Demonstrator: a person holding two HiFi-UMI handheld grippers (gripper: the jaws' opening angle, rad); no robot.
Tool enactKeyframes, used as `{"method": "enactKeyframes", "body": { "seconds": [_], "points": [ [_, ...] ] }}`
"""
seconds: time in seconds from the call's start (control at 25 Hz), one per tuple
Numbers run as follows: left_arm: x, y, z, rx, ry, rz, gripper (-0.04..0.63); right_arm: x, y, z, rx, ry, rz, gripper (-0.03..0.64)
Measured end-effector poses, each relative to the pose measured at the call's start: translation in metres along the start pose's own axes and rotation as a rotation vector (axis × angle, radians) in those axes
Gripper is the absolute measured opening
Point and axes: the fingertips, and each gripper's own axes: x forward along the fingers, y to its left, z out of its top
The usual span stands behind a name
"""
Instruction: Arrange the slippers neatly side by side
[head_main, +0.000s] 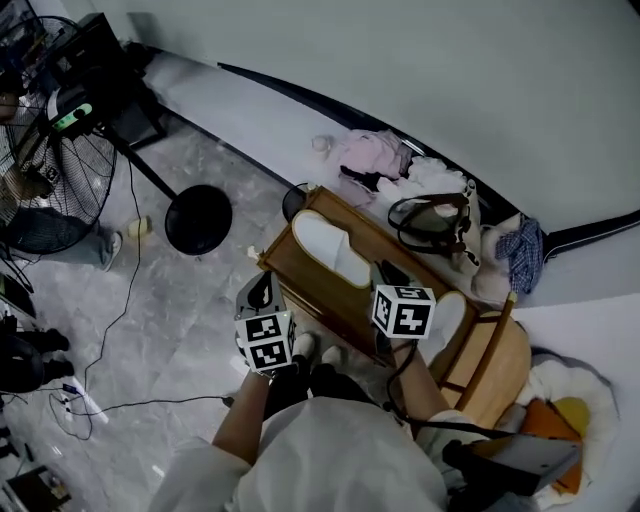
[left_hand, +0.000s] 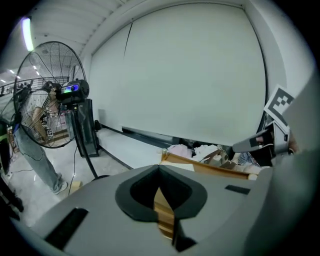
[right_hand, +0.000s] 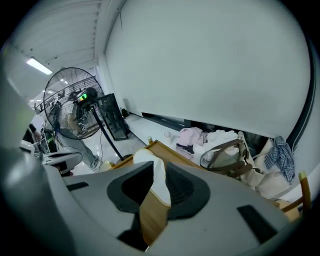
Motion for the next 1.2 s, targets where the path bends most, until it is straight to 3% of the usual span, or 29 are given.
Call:
{"method": "enactKeyframes", "body": {
  "seconds": [0.32,1.2],
  "points": [
    [0.006,0.03,-0.017,-0.059,0.034,0.078,0.005,0.035,0.019,0.007,-0.085,0.048,0.057,0.094],
    [0.066,0.033,-0.05,-0.104,0.128,0.046,0.005,0.12,0.029,-0.008,-0.211,0.176,0.185,0.14]
  ]
}}
